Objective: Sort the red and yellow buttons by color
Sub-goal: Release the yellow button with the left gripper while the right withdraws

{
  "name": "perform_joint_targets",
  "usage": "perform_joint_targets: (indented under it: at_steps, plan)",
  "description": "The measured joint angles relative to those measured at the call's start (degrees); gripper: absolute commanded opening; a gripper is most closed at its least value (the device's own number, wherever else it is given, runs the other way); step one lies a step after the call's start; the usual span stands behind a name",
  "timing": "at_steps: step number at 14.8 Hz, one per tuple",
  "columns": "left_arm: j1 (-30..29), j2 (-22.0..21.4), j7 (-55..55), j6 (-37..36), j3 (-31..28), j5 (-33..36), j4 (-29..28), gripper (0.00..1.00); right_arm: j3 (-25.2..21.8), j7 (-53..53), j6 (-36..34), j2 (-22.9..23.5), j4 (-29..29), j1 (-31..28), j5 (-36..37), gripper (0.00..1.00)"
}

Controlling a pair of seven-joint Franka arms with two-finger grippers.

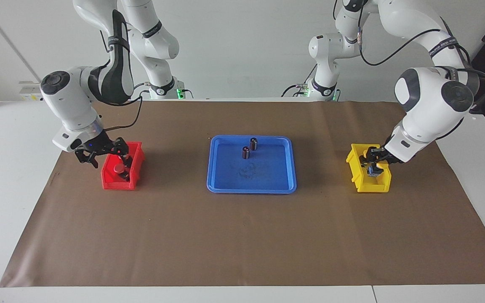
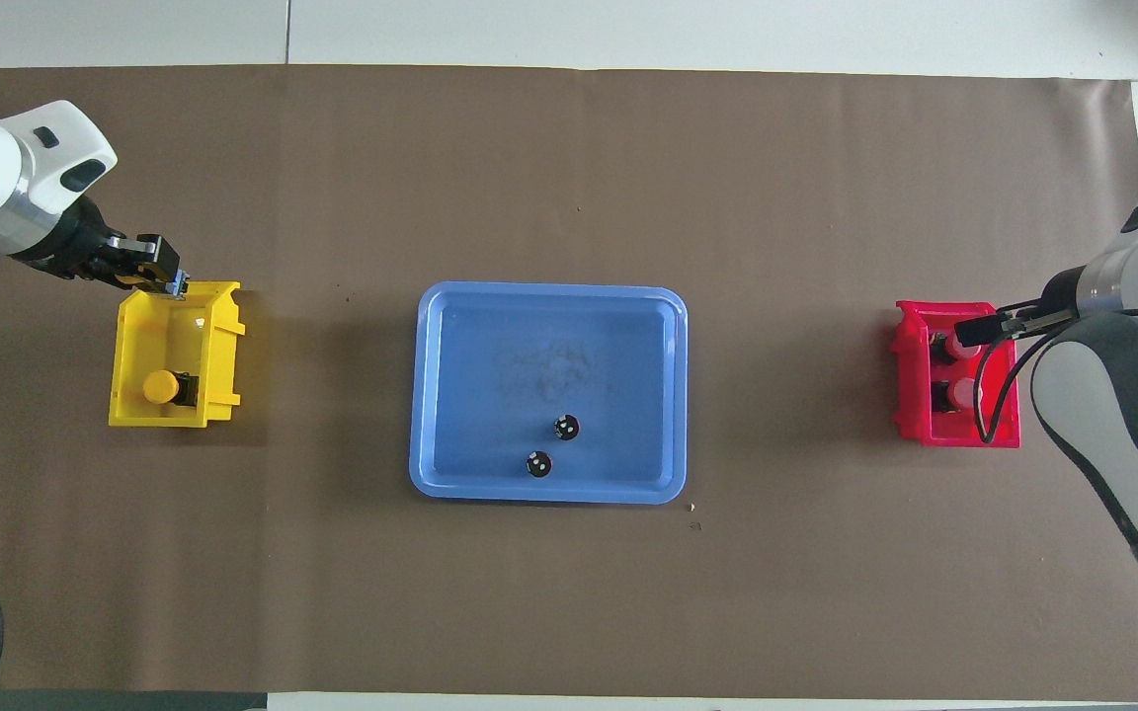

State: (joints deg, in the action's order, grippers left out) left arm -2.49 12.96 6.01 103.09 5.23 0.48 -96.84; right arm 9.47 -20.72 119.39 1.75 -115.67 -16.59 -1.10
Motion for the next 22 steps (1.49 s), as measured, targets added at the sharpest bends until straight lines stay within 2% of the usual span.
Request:
perform_joint_targets:
  at_steps: [4, 7, 9, 12, 17, 18, 19, 20, 21, 22]
  plan:
    - [-0.8, -2.0, 1.2, 8.7, 0.2, 0.1, -8.5, 0.01, 0.2, 3.1, -16.4, -0.8, 13.3, 0.1, 0.0, 0.99]
    - [-0.8, -3.5, 1.5, 11.2, 0.2, 0.1, -13.3, 0.01, 0.2, 7.1, -27.8, -1.4, 22.5, 0.1, 0.0, 0.99]
    - [-0.8, -3.9, 1.7, 12.7, 0.2, 0.1, -15.1, 0.01, 0.2, 8.7, -32.3, -1.5, 26.4, 0.1, 0.0, 0.99]
    - [-0.8, -4.0, 1.8, 17.3, 0.2, 0.1, -18.1, 0.01, 0.0, 9.5, -36.7, -1.4, 29.3, 0.0, 0.4, 0.99]
    - [-1.3, -3.8, 1.9, 21.8, 0.2, 0.1, -21.2, 0.01, -0.1, 12.5, -36.8, -1.1, 29.3, 0.0, 0.7, 0.99]
    - [-1.5, -3.8, 2.0, 22.5, 0.2, 0.1, -21.5, 0.01, -0.8, 12.7, -36.5, -1.1, 29.3, 0.6, 0.8, 0.99]
    - [-1.6, -3.8, 2.1, 23.3, 0.2, 0.1, -21.9, 0.02, -3.4, 12.7, -36.2, -1.1, 29.3, 3.1, 1.0, 0.99]
    - [-1.7, -3.8, 2.2, 23.5, 0.2, 0.1, -22.2, 0.07, -6.9, 12.8, -36.1, -1.1, 29.3, 6.3, 1.2, 0.99]
    - [-1.7, -3.8, 2.2, 23.6, 0.2, 0.1, -22.3, 0.27, -9.9, 12.8, -36.0, -1.1, 29.3, 9.0, 1.2, 0.99]
    - [-1.7, -3.8, 2.2, 23.7, 0.2, 0.1, -22.3, 0.40, -12.0, 12.8, -36.0, -1.1, 29.3, 10.9, 1.3, 0.99]
